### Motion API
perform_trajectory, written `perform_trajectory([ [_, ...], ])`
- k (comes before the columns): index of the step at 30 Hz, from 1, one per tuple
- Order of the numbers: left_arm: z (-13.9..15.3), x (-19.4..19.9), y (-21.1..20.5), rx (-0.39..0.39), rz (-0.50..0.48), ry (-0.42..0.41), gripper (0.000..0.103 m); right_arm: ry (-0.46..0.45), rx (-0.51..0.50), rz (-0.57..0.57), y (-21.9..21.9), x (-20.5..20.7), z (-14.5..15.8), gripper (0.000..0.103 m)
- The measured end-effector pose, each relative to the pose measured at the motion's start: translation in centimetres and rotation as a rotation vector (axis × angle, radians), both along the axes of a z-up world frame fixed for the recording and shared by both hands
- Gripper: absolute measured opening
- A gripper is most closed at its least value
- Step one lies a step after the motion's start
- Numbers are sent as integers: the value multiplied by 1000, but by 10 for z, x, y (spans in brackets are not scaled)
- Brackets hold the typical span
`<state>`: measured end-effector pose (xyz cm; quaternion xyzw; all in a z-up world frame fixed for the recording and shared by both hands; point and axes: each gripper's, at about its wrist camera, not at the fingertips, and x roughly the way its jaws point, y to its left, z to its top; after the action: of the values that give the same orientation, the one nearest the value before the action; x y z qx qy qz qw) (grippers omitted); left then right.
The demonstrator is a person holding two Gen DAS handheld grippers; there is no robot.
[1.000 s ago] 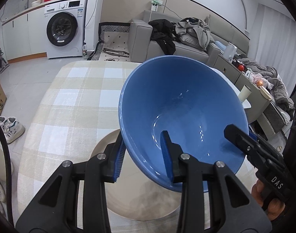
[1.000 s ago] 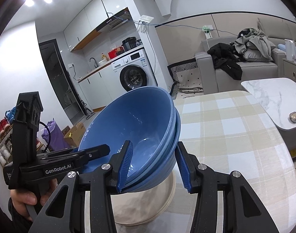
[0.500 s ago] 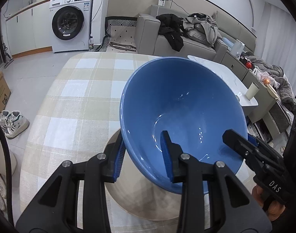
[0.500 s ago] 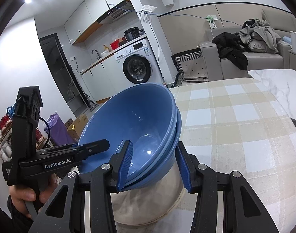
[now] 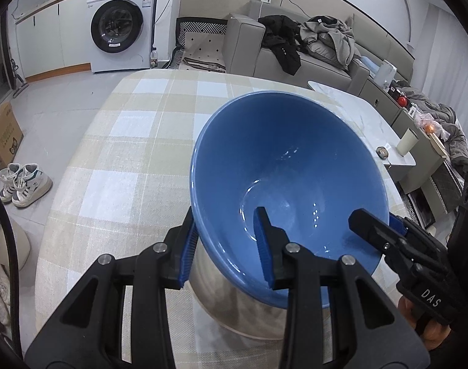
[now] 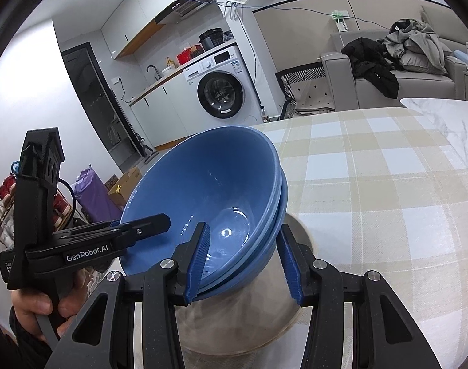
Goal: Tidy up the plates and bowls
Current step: 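Carry the stacked blue bowls with both tools over the cream plates, then lower the stacked bowls onto the cream plates and open both tools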
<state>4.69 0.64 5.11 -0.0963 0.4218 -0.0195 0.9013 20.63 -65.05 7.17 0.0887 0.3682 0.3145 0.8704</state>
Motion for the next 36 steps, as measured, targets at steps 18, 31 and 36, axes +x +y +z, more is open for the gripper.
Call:
perform_trajectory([
  [18,-8,14,6,-11,-2,3,32,15,14,20,3,2,-4,55],
  [31,-10,14,5,18,-6,-2,44,-20,8,28,3,-1,3,63],
  [36,3,1,7,75,-2,-69,63,-16,5,40,-1,1,2,80],
])
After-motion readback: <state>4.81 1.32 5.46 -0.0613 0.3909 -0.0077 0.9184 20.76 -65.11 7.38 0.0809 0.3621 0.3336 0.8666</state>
